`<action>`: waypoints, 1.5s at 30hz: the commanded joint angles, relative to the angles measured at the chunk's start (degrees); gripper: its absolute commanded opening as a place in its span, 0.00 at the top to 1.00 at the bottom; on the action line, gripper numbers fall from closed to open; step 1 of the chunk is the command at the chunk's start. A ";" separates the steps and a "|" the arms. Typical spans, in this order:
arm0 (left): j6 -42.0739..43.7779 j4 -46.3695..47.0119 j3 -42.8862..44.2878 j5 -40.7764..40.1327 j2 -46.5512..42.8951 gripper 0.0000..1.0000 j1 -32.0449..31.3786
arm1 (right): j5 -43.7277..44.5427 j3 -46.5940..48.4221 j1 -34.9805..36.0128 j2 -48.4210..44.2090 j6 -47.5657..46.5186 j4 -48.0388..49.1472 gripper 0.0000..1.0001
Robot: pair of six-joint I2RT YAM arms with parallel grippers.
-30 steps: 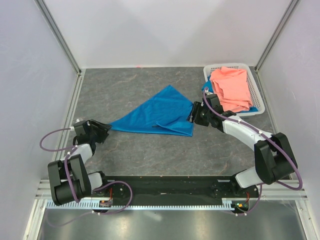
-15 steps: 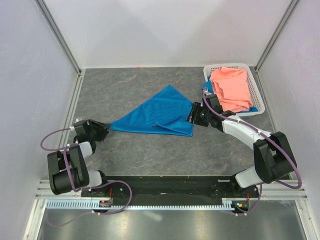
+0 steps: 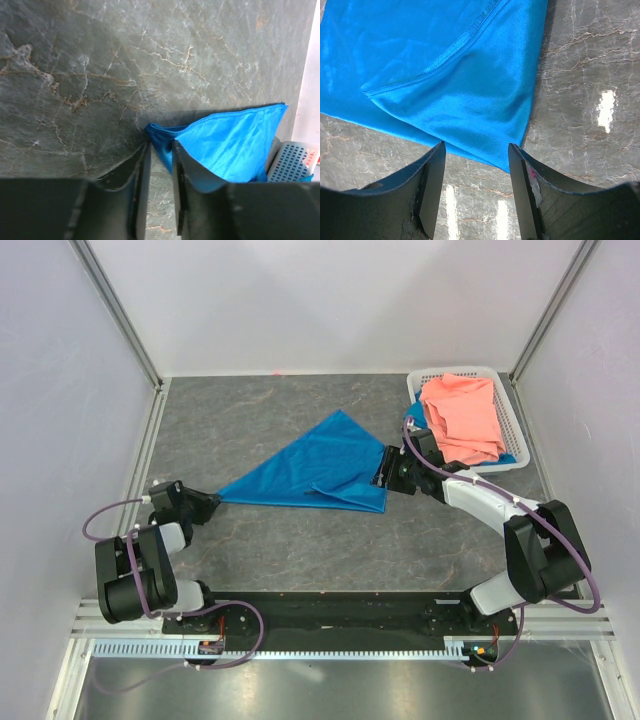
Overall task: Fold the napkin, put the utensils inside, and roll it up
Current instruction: Fold the napkin
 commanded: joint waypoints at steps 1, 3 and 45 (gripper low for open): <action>1.06 2.29 -0.27 -1.57 0.54 0.73 0.42 | -0.77 1.86 -0.13 -1.47 -0.48 1.09 0.39; 2.03 2.38 -0.09 -0.96 0.71 0.73 0.42 | -0.86 1.77 -0.22 -1.64 -0.75 1.00 0.39; 11.44 12.58 27.23 3.35 15.90 0.98 -43.61 | -0.07 -0.69 -0.13 -3.05 -2.07 -0.40 0.39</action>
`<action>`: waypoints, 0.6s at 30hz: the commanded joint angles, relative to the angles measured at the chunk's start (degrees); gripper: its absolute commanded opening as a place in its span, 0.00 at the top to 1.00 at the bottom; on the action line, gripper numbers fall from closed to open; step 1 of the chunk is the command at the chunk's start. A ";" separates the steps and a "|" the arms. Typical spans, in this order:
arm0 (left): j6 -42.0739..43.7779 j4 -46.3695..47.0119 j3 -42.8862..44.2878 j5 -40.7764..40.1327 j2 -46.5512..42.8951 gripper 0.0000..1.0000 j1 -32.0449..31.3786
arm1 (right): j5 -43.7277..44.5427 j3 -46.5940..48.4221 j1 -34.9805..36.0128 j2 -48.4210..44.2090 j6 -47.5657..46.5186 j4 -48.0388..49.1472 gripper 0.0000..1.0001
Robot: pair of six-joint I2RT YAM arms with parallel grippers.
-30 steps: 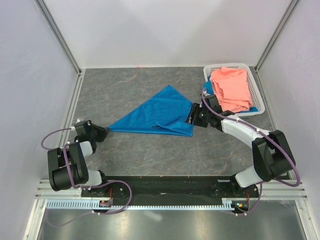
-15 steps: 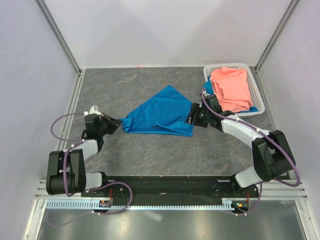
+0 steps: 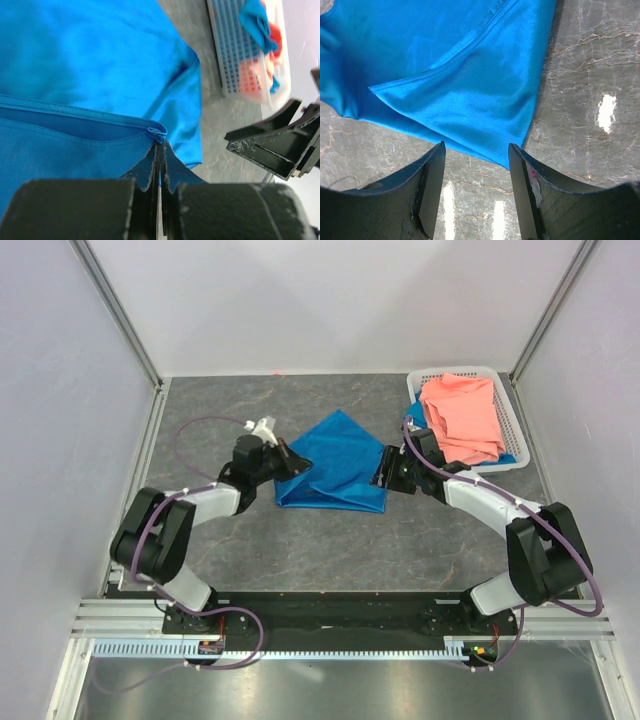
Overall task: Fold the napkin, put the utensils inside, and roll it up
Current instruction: Fold the napkin
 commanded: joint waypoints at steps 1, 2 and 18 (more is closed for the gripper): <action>1.76 4.16 6.10 0.44 4.91 0.98 -4.93 | 1.15 -0.73 -0.13 -2.53 -1.06 -0.49 0.38; 1.67 4.86 7.59 0.79 5.89 0.98 -6.33 | 1.24 -0.82 -0.13 -2.62 -1.15 -0.58 0.39; 3.42 7.33 17.27 6.59 16.18 0.98 -14.95 | 5.72 -3.19 -0.13 -5.34 0.25 -1.11 0.38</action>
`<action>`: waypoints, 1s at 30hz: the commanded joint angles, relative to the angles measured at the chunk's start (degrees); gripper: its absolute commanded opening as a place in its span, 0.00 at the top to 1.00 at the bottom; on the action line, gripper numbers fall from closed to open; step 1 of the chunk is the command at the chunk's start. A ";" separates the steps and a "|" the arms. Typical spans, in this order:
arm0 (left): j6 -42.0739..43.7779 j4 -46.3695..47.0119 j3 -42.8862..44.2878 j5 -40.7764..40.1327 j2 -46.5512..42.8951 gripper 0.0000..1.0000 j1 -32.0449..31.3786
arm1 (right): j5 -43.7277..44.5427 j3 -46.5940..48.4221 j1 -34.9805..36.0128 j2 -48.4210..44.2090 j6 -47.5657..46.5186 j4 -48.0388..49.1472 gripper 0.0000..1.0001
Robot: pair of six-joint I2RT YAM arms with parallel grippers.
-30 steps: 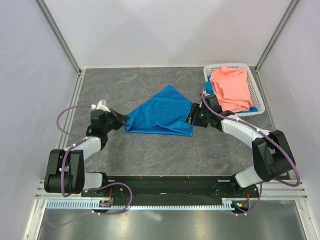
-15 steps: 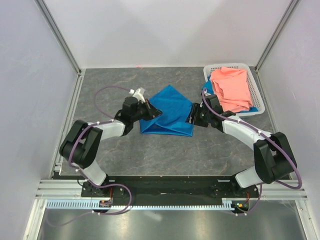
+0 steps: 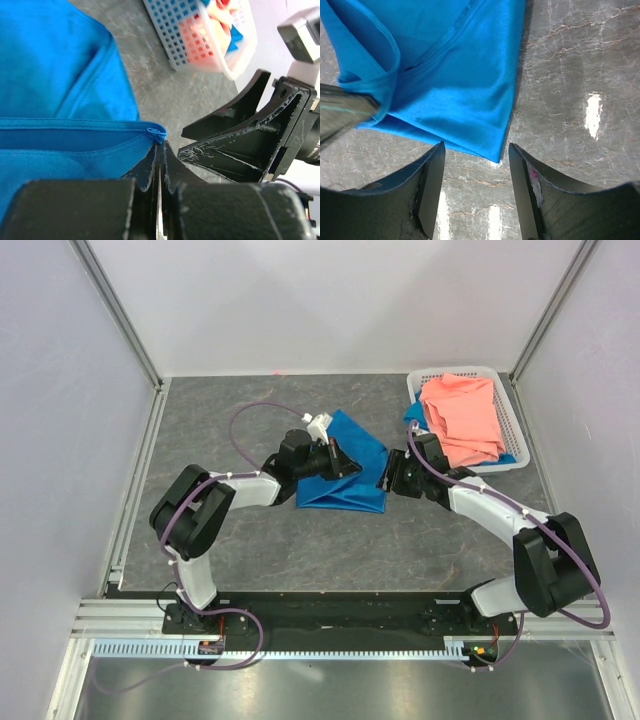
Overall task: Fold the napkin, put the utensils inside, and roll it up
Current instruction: Fold the napkin
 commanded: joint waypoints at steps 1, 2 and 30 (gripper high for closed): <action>3.25 3.09 3.33 3.19 2.39 0.98 -1.47 | 2.14 -0.83 -0.22 -2.02 0.80 0.10 0.38; 3.25 3.09 4.03 3.71 2.74 0.98 -1.99 | 2.58 -1.01 -0.13 -2.28 1.06 0.10 0.38; 8.00 -4.21 7.37 3.63 10.48 0.98 -6.92 | 6.27 -3.47 -0.13 -6.06 3.53 -1.22 0.35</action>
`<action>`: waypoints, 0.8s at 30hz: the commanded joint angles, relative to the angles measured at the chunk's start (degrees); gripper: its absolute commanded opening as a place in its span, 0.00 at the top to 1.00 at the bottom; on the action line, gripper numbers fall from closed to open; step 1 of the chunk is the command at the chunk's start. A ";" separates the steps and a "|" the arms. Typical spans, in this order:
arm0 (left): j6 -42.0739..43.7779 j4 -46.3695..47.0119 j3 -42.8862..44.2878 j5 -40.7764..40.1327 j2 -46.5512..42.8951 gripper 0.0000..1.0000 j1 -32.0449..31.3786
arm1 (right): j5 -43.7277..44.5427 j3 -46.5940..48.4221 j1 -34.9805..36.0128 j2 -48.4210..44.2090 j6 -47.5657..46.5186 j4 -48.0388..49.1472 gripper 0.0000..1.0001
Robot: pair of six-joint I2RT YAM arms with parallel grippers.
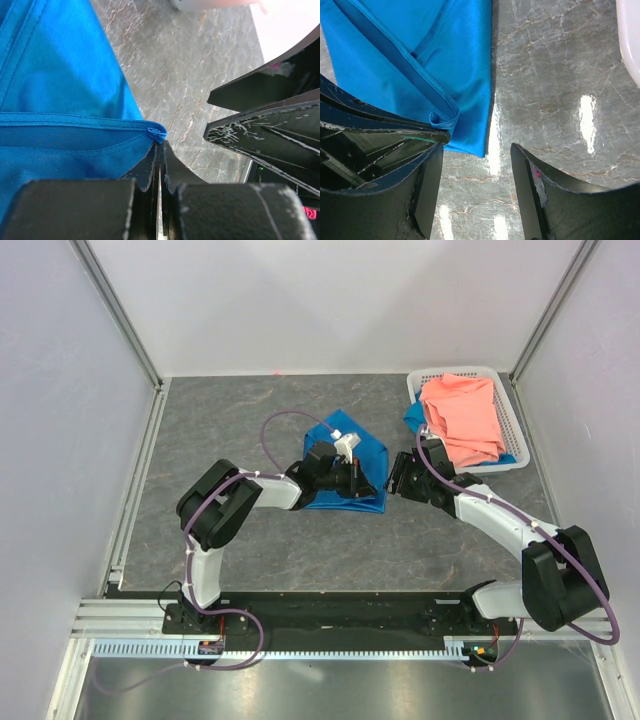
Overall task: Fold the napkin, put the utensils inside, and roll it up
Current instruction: Fold the napkin
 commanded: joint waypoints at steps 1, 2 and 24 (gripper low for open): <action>2.77 -0.01 2.41 0.30 1.67 0.98 -0.71 | 0.70 -0.70 -0.22 -1.52 0.75 0.09 0.35; 2.77 -0.01 2.50 0.40 1.76 0.98 -0.89 | 0.79 -0.78 -0.22 -1.43 0.84 0.26 0.35; 3.47 -4.23 6.97 1.27 -3.41 0.29 -2.38 | 0.17 -1.49 -0.22 -7.31 3.12 -3.07 0.34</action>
